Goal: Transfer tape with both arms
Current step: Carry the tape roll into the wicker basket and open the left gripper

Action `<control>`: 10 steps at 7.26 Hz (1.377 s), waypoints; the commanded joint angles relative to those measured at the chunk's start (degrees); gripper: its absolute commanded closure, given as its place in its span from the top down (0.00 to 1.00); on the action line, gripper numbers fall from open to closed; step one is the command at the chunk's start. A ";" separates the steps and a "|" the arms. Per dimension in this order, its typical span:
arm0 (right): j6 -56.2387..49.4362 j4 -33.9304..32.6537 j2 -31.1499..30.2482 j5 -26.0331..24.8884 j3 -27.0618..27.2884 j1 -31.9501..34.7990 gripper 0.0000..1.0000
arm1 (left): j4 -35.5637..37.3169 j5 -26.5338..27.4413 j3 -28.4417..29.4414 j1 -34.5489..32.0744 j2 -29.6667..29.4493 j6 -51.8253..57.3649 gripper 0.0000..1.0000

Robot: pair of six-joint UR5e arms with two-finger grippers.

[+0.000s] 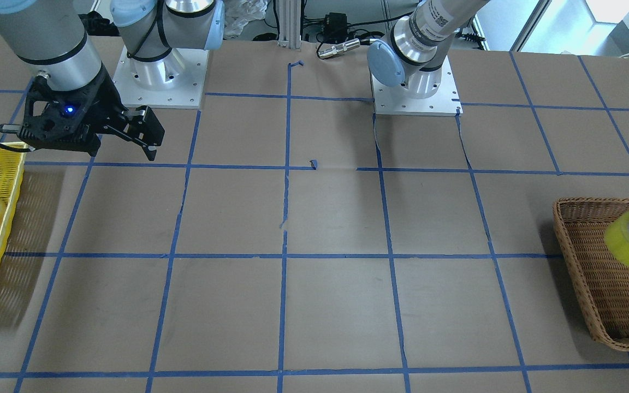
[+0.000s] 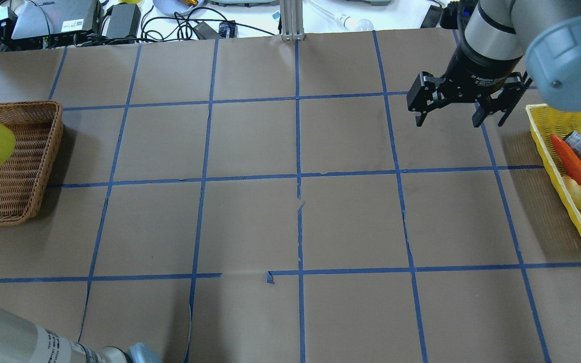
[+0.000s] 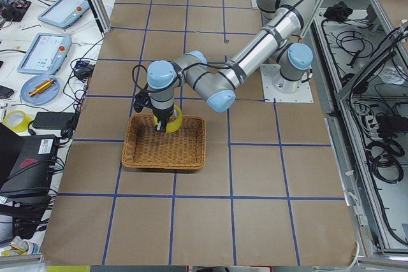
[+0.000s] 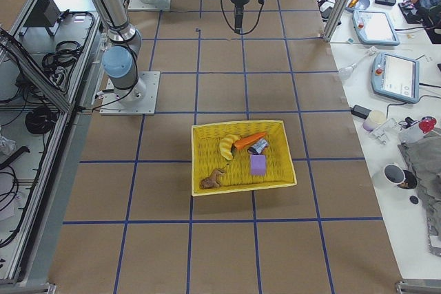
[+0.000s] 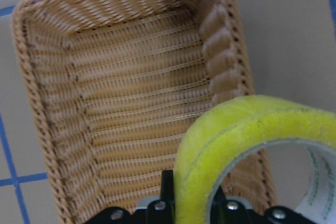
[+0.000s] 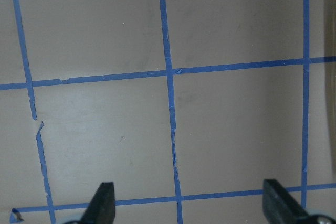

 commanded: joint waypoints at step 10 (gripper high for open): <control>0.00 0.00 0.00 0.00 0.36 0.04 1.00 | -13.60 -2.79 3.95 -6.33 6.93 -6.63 1.00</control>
